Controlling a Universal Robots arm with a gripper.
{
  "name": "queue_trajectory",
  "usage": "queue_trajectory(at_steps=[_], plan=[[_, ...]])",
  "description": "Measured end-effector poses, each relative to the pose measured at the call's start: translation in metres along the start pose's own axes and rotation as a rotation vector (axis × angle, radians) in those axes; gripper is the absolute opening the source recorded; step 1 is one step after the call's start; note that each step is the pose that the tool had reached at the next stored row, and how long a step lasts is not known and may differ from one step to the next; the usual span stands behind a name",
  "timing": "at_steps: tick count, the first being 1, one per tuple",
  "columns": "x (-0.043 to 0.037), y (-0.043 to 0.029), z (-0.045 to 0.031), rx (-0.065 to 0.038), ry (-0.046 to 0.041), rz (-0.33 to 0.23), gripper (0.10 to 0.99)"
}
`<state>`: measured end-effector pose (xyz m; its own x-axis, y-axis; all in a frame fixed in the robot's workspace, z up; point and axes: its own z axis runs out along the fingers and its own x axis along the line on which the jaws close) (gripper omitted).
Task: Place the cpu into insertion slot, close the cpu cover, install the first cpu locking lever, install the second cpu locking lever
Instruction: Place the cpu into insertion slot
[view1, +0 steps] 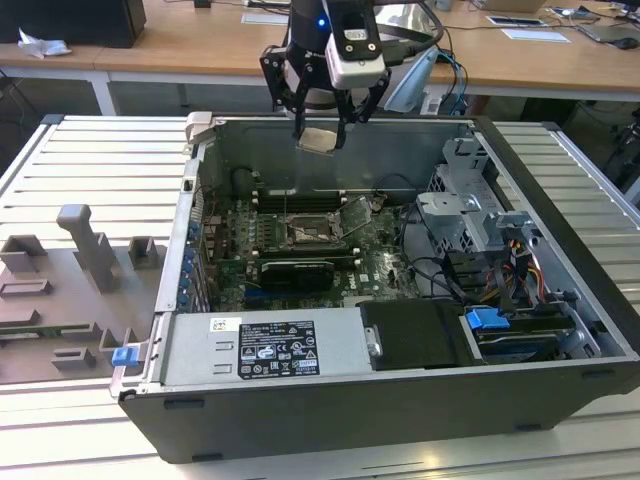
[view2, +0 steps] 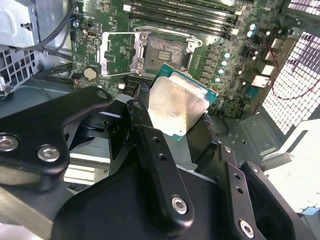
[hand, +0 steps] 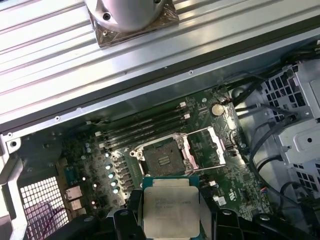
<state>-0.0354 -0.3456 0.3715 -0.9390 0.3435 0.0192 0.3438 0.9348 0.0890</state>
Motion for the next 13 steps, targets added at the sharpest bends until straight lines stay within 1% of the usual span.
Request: queue_trajectory(at_steps=[3, 8, 13], plan=[[-0.0001, 0.0001, 0.0002, 0.0, -0.0018, 0.017, 0.541], [-0.0001, 0.0002, 0.0006, 0.0, -0.0062, 0.064, 0.541], [-0.0001, 0.0002, 0.0007, 0.0, -0.0087, 0.092, 0.541]])
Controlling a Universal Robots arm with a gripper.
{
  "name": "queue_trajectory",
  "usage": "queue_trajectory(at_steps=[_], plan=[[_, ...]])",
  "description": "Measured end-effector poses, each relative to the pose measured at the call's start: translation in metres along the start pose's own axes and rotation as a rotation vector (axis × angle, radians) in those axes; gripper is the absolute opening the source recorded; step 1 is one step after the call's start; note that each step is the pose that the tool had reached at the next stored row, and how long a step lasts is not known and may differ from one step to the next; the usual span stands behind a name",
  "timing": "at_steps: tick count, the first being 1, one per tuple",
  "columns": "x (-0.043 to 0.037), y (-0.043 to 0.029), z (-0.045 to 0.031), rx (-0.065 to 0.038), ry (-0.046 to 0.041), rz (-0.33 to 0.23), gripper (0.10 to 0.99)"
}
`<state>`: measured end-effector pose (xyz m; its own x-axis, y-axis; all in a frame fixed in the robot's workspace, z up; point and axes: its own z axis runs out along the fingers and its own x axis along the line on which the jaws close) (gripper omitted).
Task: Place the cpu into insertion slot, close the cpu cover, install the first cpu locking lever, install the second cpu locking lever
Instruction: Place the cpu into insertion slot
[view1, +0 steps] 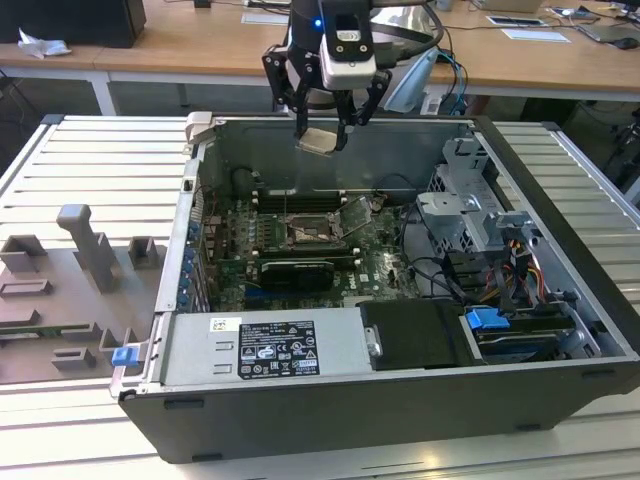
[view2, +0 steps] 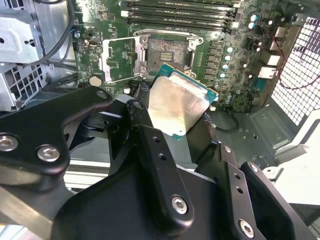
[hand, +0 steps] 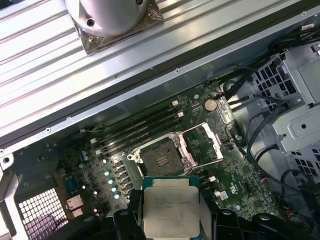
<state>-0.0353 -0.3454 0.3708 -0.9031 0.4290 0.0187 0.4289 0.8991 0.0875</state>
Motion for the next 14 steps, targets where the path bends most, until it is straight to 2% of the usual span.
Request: queue_trajectory(at_steps=[14], plan=[[0.0, 0.0, 0.0002, -0.001, -0.0059, 0.067, 0.541]])
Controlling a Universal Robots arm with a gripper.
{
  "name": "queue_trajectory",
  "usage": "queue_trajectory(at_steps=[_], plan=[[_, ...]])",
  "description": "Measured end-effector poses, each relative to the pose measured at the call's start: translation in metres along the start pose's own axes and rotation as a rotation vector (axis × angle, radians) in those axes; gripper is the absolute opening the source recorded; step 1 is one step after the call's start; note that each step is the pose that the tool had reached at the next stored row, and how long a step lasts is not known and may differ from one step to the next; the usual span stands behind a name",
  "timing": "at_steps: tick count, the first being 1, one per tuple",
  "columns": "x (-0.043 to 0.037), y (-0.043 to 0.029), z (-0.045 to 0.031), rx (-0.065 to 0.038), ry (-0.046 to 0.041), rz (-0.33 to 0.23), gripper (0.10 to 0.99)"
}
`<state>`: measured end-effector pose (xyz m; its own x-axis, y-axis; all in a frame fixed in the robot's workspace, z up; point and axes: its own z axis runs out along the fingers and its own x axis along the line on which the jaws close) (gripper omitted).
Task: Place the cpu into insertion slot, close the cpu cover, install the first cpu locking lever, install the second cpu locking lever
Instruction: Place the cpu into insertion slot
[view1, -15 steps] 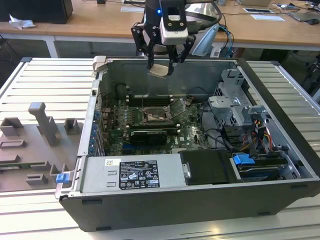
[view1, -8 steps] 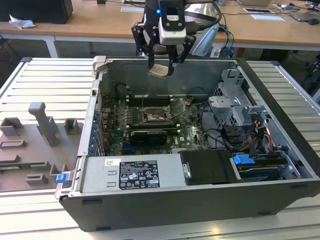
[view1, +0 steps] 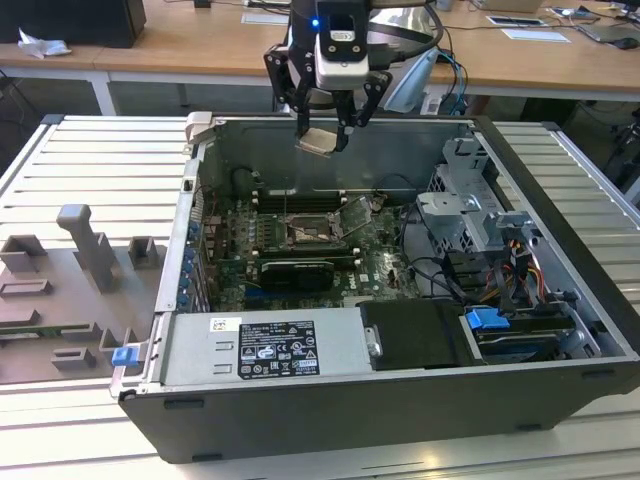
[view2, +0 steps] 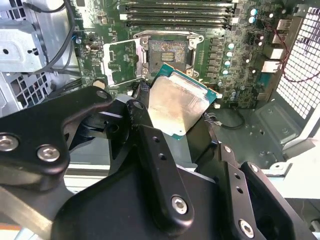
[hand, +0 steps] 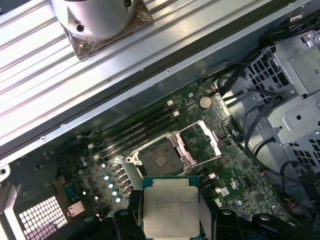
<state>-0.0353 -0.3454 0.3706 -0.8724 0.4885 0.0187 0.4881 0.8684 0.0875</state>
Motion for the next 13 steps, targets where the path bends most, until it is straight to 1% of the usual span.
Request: queue_trajectory(at_steps=[8, 13], plan=[[0.0, 0.0, 0.0002, -0.001, -0.0044, 0.05, 0.541], [0.0, 0.0, 0.0003, -0.002, -0.0085, 0.097, 0.541]])
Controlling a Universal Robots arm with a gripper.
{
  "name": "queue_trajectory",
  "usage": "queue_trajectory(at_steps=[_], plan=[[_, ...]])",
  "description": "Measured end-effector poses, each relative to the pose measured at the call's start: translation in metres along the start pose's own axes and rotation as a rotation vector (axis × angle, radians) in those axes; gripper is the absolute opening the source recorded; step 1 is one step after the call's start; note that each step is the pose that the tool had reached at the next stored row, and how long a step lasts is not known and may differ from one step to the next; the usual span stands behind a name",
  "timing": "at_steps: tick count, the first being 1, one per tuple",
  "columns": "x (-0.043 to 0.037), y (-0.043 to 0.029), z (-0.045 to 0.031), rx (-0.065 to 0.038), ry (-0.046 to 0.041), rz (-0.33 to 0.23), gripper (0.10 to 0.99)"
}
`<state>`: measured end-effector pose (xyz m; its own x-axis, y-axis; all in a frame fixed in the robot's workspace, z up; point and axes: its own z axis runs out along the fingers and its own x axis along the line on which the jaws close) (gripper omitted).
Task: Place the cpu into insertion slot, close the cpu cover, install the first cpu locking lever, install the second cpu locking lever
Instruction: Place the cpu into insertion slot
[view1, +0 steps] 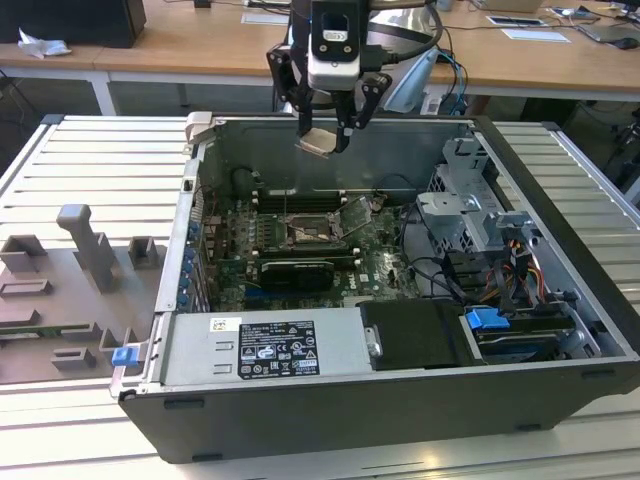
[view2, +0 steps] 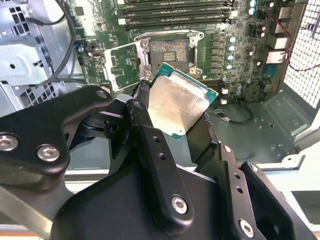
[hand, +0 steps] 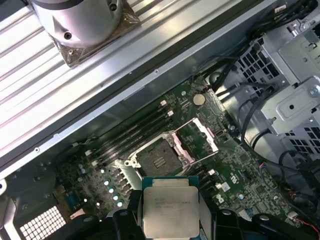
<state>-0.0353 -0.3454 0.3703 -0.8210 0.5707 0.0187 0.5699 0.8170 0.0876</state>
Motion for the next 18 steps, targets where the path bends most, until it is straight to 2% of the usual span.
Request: queue_trajectory(at_steps=[18], plan=[[0.0, -0.0001, 0.001, -0.003, -0.0144, 0.163, 0.541]])
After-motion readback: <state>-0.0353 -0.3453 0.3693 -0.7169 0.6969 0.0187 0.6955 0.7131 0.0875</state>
